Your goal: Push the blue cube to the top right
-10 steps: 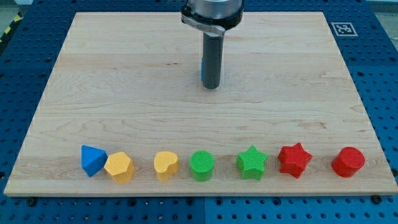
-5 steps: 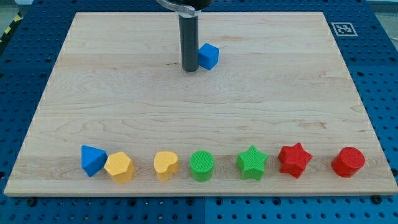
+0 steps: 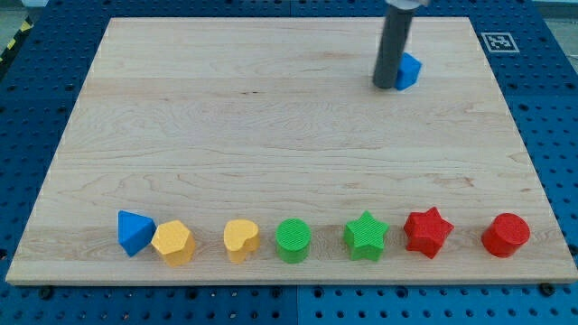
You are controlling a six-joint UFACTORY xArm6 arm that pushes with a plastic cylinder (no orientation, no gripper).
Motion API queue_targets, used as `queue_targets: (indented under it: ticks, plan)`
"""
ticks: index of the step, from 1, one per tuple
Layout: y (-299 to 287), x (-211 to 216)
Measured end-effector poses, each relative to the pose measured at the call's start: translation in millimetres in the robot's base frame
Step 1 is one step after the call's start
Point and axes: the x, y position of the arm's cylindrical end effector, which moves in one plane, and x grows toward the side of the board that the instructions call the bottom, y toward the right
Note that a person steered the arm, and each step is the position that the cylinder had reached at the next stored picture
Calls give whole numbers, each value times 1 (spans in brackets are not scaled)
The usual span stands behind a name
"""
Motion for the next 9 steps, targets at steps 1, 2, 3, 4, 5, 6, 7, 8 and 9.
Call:
queue_targets:
  ticks: [1,2,3,4,5,6,7,8,9]
  plan:
    - [27,0]
    - [32,0]
    - [36,-6]
    - [52,-14]
    - [74,-27]
    - [89,-40]
    - [94,-55]
    - [94,-65]
    - [94,-72]
